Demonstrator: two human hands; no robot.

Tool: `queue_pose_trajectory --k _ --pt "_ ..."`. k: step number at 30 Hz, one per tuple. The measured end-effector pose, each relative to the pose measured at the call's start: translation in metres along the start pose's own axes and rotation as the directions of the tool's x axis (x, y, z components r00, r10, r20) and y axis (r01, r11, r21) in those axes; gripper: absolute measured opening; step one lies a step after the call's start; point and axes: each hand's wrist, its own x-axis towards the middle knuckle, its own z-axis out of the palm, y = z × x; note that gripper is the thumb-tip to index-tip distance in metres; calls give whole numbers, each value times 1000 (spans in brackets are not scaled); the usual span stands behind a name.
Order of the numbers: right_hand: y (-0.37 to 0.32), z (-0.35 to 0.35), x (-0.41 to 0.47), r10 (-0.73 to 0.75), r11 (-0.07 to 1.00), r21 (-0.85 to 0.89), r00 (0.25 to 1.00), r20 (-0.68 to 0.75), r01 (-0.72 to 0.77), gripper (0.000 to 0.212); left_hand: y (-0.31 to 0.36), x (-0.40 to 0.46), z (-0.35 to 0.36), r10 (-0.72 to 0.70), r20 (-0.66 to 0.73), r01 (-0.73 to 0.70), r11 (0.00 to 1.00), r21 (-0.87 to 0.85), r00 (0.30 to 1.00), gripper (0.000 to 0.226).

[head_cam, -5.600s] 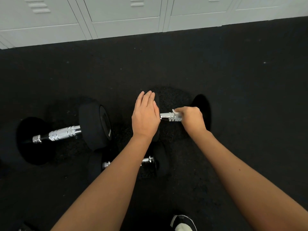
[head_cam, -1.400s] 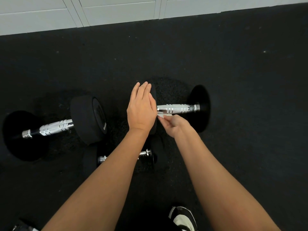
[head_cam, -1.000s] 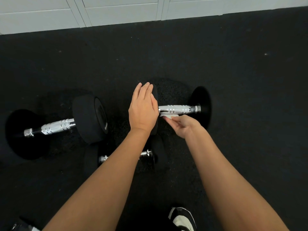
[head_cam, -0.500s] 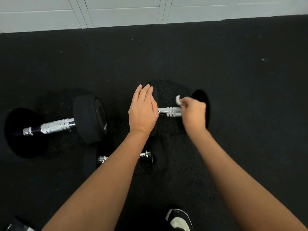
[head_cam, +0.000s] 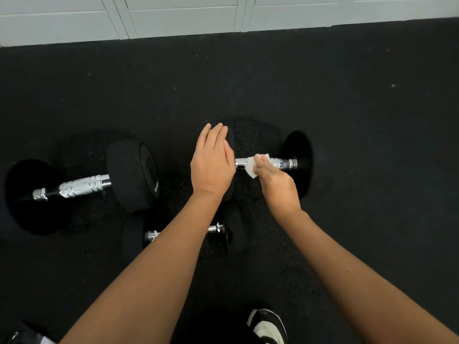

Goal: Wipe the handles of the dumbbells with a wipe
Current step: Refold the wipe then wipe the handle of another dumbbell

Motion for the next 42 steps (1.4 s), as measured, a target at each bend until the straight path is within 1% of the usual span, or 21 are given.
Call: queue_pose_trajectory --k 1,2,5,7,9,11,12,15,16,18,21,23,24,26,28,31,33,36,38,41,42 --pt "6 -3 -3 -12 1000 13 1000 -20 12 26 -1 -1 1 8 -10 -8 1000 4 1000 44" --pt "12 -5 -4 17 1000 27 999 -38 -16 25 -1 -1 1 16 -17 -16 1000 5 1000 43" --pt "7 -7 1 182 983 34 981 -64 -180 26 0 -1 1 10 -12 -10 1000 -4 1000 45" --pt "-4 -3 5 179 984 16 983 -28 -179 29 0 0 1 6 -12 -6 1000 -1 1000 45" --pt "-6 -2 4 103 995 -3 995 20 -103 30 0 0 1 5 -7 -5 1000 0 1000 45" --pt "1 -6 -1 31 1000 -4 999 19 -31 30 0 0 1 6 -4 -6 1000 1 1000 45" --pt "5 -9 -3 39 999 -6 999 4 -39 30 -1 -1 1 6 -6 -6 1000 3 1000 45" --pt "7 -12 9 170 984 -48 985 -28 -171 19 0 -1 1 3 -7 -3 1000 -11 1000 45" --pt "3 -10 17 186 980 -69 982 -22 -187 18 0 -1 0 2 -7 -2 1000 -8 1000 45" --pt "-8 -4 29 150 985 -88 989 13 -148 21 1 0 0 0 2 0 1000 -5 1000 46" --pt "-15 2 23 19 1000 -4 999 51 -18 37 0 1 0 -13 12 13 1000 -3 1000 46" --pt "-6 -1 12 -34 998 45 999 34 32 39 0 1 0 -17 14 17 1000 -6 1000 45" --pt "-1 -5 9 -13 997 71 1000 21 12 37 1 0 0 -16 14 16 1000 -7 1000 45" --pt "5 -9 12 101 988 114 995 29 -103 33 1 0 1 -16 15 16 1000 -10 1000 46" --pt "0 -7 20 135 989 55 991 20 -136 35 1 1 0 -23 23 23 1000 -12 999 47" --pt "-17 -1 27 91 996 1 993 69 -91 39 1 2 0 -30 28 30 999 -11 999 48" --pt "-25 4 24 2 1000 13 993 121 -4 35 1 3 0 -35 35 35 999 -13 999 48" --pt "-19 0 11 -68 997 53 985 156 60 31 1 2 0 -41 34 41 999 -3 999 47" --pt "-5 -6 4 -131 991 24 986 106 130 39 1 2 -1 -42 42 42 999 -10 998 47" --pt "18 -7 3 -105 994 0 993 -45 105 39 1 1 -2 -33 53 34 999 -22 998 49" --pt "17 -5 4 -97 995 -9 993 -66 96 39 1 2 -2 -33 56 34 999 -27 998 49"
